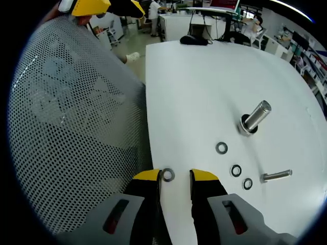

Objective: Place the washer onto the threaded stud by aligning its center hole with the stud, sliding it down to the base, and recovering from edge contact or off-axis alignment until the washer reaches the visible bottom stop.

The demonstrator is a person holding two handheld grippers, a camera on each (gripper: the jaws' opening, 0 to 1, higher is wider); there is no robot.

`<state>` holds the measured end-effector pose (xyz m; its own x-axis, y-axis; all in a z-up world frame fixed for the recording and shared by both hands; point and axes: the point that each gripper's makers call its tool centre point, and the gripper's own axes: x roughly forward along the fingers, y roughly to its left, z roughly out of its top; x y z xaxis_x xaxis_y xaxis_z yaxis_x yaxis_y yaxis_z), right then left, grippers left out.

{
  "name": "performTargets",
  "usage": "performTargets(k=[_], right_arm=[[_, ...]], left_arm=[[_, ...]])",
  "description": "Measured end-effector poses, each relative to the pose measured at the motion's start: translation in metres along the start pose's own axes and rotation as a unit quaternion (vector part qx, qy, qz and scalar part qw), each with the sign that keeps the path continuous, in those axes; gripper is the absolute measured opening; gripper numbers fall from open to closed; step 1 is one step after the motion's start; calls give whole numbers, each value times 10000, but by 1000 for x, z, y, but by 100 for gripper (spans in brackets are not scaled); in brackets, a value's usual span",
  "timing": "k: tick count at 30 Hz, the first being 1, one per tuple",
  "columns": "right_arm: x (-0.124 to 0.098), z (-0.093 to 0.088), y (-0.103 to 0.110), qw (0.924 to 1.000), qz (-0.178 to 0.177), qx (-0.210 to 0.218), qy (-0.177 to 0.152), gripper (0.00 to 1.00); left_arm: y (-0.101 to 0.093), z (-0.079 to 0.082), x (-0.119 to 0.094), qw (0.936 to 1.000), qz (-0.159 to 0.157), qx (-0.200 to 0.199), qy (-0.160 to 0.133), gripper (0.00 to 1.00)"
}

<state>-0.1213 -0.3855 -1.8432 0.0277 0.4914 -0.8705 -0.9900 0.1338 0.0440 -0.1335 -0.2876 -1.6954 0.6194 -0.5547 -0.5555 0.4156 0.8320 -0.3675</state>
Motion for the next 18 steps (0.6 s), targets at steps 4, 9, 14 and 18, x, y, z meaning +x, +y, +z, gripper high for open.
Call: performTargets(k=[4, 9, 14, 18], right_arm=[[5, -5, -1, 10000, -34, -20, 78, 24], [6, -8, -2, 9998, -89, -64, 164, 23], [6, -8, -5, 9996, -161, -203, 105, 24], [3, -11, -19, 9995, -282, -10, 161, 23]], left_arm=[[0, 0, 0, 10000, -8, 8, 3, 24], [-1, 0, 0, 10000, -29, 8, 1, 24], [-1, 0, 1, 10000, -43, 5, -7, 24], [-1, 1, 0, 10000, -66, 8, -12, 24]])
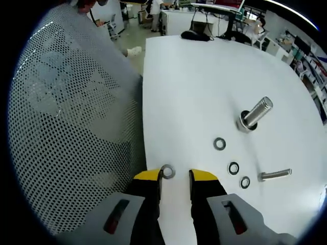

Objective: Place the washer onto the threaded stud by aligning its center hole with the stud, sliding it down to the base, and recovering from edge contact or off-axis alignment until the washer reaches the visible bottom stop.

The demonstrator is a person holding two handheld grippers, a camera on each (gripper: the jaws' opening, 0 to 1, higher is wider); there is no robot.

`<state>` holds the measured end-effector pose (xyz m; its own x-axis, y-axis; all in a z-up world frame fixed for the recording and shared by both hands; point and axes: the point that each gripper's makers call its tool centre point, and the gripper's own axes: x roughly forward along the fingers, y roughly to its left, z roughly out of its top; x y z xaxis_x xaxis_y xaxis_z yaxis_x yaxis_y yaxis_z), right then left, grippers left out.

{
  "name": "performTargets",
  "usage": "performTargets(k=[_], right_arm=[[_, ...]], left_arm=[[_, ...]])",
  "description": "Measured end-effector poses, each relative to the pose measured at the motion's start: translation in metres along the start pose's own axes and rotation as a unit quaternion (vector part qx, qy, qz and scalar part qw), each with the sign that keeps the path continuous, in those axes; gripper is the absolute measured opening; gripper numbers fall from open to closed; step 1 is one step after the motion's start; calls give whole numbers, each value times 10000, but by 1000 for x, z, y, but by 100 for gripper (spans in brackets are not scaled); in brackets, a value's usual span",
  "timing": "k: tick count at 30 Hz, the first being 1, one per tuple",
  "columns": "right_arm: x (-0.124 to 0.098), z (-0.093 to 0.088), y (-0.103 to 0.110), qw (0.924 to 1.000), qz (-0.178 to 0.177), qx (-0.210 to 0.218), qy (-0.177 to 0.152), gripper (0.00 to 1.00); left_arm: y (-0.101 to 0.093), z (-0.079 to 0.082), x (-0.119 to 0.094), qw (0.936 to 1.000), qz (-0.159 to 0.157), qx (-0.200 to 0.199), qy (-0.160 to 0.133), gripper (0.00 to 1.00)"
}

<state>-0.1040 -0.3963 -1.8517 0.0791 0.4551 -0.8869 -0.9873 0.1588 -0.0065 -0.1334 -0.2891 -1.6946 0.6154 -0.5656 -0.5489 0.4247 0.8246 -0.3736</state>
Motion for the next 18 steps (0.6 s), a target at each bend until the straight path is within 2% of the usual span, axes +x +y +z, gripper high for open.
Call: performTargets(k=[3, 6, 10, 11, 13, 15, 18], right_arm=[[-1, -2, -2, 10000, -8, 5, 61, 23], [-2, 0, 9, 9998, 180, -119, 17, 22], [1, -6, 13, 9987, 198, -409, 212, 21], [1, 0, 12, 9982, 175, -563, 69, 21], [-1, -3, 12, 9987, 184, -443, 192, 20], [-1, -3, 12, 9975, 230, -607, 265, 19], [-1, -3, 18, 9880, 349, -1437, 441, 15]], left_arm=[[-1, 0, 0, 10000, -8, 4, 6, 24], [-1, 0, 0, 10000, -6, -4, -8, 24], [-1, 1, 0, 10000, -22, -8, -14, 24], [-1, 0, 0, 10000, -26, -4, -4, 24], [-1, 0, 0, 10000, -29, 4, 7, 24], [-1, 0, 0, 10000, -28, 0, -8, 24], [0, 1, 0, 10000, -22, -6, -27, 24]])
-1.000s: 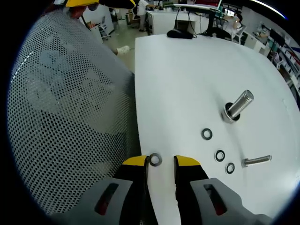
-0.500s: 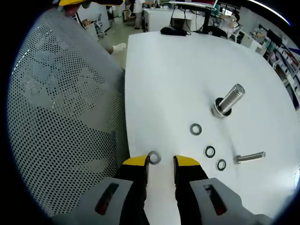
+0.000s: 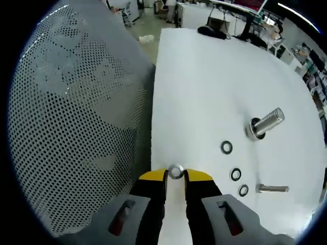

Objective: Place the washer onto the threaded stud by aligning its center hole with the stud, sliding it down to the base, and recovering from edge contact or off-axis alignment until the washer reaches the visible bottom stop.

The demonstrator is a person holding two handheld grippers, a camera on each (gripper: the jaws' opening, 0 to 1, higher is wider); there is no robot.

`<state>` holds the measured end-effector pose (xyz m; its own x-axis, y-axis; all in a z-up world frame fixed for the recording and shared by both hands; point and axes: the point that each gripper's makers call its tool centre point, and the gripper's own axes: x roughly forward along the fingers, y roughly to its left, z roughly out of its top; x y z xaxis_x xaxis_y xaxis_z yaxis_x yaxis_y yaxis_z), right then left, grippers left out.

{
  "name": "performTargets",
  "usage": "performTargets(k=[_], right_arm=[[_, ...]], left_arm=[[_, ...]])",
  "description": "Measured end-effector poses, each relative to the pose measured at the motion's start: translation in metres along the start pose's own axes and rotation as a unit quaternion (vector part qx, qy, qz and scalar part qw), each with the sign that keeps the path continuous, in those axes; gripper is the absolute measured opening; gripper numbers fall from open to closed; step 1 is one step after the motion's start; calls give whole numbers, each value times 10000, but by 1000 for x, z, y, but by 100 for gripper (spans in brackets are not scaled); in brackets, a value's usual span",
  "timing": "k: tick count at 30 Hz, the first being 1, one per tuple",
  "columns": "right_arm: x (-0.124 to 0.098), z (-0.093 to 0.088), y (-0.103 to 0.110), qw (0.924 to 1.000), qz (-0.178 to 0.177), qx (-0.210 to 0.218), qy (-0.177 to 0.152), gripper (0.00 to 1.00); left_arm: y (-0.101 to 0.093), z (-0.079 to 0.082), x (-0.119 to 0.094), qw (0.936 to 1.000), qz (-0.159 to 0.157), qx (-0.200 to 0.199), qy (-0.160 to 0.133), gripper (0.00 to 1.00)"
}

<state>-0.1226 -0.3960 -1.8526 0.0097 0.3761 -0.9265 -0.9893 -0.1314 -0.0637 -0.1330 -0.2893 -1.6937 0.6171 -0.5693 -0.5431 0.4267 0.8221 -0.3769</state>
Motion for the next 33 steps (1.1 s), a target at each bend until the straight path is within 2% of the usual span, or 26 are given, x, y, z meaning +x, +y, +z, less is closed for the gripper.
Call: performTargets(k=[4, 6, 9, 16, 20, 22, 26, 28, 33], right_arm=[[2, 0, -3, 9991, 219, 293, 199, 15], [3, 0, -4, 9989, 291, 193, 319, 14], [3, -1, -2, 9971, 350, -91, 667, 14], [4, 0, -2, 9898, 218, -244, 1388, 14], [5, 0, -2, 9872, 162, -160, 1580, 14], [4, -2, -3, 9877, 193, -198, 1541, 14], [5, 0, -3, 9965, 267, 188, 773, 13], [3, -2, -3, 9967, 231, 390, 679, 13], [3, -1, -4, 9968, 226, 483, 601, 13]], left_arm=[[0, 0, 0, 10000, 7, 4, 1, 24], [0, 0, 0, 10000, 11, -2, -7, 24], [0, 0, 0, 10000, 17, 0, -3, 24], [0, 0, 0, 10000, 22, 7, 4, 24], [0, -1, 0, 10000, 25, 10, 17, 24], [0, -1, 0, 10000, 30, 7, 15, 24], [0, -1, -1, 10000, 36, 2, 16, 24], [0, -1, -1, 10000, 37, 0, 7, 24], [1, 0, 0, 10000, 32, -7, -9, 24]])
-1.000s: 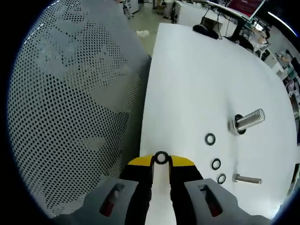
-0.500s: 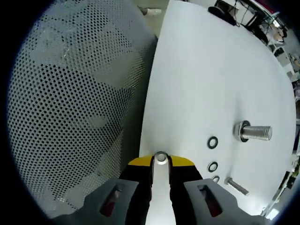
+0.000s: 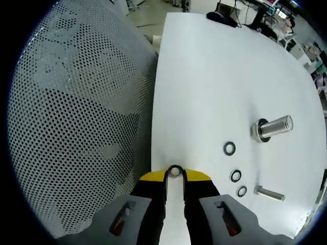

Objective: Place the washer onto the threaded stud by aligning its center hole with the stud, sliding it down to the base, and recovering from edge contact or off-axis alignment until the washer reaches the visible bottom stop.

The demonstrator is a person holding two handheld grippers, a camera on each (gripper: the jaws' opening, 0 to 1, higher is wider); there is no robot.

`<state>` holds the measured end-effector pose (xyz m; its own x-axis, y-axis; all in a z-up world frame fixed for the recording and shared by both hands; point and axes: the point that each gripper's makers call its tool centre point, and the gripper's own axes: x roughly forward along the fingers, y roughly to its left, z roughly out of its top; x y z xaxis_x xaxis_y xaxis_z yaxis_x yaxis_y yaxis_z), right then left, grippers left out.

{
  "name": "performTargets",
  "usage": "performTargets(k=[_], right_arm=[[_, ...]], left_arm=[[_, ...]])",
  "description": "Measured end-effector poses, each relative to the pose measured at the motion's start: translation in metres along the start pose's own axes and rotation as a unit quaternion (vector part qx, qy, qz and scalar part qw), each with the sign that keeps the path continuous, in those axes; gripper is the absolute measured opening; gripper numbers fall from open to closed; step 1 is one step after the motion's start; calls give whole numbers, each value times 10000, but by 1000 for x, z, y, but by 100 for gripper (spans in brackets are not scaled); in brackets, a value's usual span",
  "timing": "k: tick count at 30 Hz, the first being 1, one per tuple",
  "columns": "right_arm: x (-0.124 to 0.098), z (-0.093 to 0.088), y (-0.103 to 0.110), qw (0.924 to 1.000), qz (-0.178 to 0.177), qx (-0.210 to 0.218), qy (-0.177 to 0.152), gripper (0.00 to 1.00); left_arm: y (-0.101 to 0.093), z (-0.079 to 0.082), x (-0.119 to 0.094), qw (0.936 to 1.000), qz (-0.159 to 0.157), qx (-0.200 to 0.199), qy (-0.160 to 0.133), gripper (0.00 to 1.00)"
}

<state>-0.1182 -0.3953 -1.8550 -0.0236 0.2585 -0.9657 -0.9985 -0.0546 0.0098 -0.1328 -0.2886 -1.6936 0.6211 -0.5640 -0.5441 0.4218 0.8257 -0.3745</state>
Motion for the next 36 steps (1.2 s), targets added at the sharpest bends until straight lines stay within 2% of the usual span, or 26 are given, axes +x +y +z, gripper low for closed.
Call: performTargets(k=[7, 12, 21, 36], right_arm=[[-3, -4, -9, 9992, -21, 346, -204, 13], [-14, -6, -19, 9976, -95, 564, -386, 13], [-47, -18, -61, 9904, -376, 1124, -713, 13], [-89, -22, -104, 9835, -870, 1227, -1007, 13]], left_arm=[[0, 1, 0, 10000, -8, -2, -9, 24], [1, 1, 0, 10000, 9, -25, -23, 24], [1, 0, 1, 10000, 3, -15, 18, 24], [1, 0, 0, 10000, 9, -25, 1, 24]])
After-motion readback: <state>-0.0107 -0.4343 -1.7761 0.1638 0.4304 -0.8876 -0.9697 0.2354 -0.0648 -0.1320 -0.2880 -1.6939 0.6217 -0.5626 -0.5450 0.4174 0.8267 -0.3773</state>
